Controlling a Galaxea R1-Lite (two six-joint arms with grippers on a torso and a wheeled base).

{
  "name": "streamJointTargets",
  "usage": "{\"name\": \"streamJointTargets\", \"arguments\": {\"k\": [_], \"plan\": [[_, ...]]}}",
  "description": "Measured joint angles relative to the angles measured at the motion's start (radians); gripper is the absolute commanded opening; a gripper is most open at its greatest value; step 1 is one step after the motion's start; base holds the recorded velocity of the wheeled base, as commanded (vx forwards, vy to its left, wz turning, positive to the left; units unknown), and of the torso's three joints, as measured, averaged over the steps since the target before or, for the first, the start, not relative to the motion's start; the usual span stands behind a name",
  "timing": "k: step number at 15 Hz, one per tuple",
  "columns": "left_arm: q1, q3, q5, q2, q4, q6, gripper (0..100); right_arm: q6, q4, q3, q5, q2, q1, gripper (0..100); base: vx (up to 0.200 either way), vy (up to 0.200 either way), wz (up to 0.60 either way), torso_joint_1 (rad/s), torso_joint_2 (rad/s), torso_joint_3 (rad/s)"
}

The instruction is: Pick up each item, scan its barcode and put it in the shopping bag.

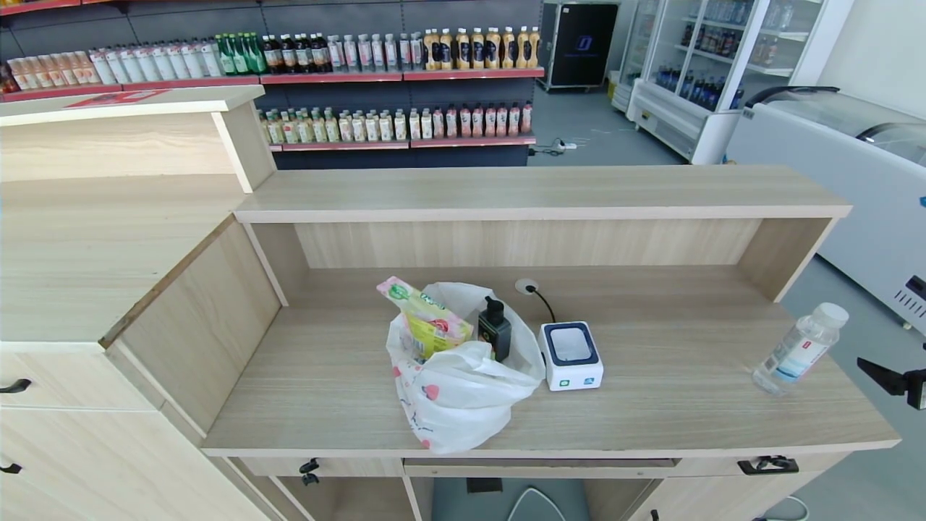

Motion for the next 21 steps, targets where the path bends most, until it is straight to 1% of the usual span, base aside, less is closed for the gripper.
{"name": "streamJointTargets", "arguments": {"k": [4,6,10,14,19,21], "plan": [[0.0,0.0,0.0,0.0,0.0,0.0,100,0.043,0.0,-0.072,0.0,0.044,0.042,100,0.0,0.0,0.0,0.0,0.0,0.0],[0.0,0.0,0.0,0.0,0.0,0.0,100,0.061,0.0,-0.083,0.0,0.06,0.077,100,0.0,0.0,0.0,0.0,0.0,0.0],[0.0,0.0,0.0,0.0,0.0,0.0,100,0.056,-0.01,-0.09,-0.001,0.089,0.135,100,0.0,0.0,0.0,0.0,0.0,0.0],[0.0,0.0,0.0,0.0,0.0,0.0,100,0.054,-0.074,-0.092,-0.002,0.121,0.156,100,0.0,0.0,0.0,0.0,0.0,0.0],[0.0,0.0,0.0,0.0,0.0,0.0,100,0.053,-0.109,-0.098,-0.005,0.161,0.163,100,0.0,0.0,0.0,0.0,0.0,0.0],[0.0,0.0,0.0,0.0,0.0,0.0,100,0.055,-0.11,-0.12,-0.006,0.176,0.171,100,0.0,0.0,0.0,0.0,0.0,0.0]]}}
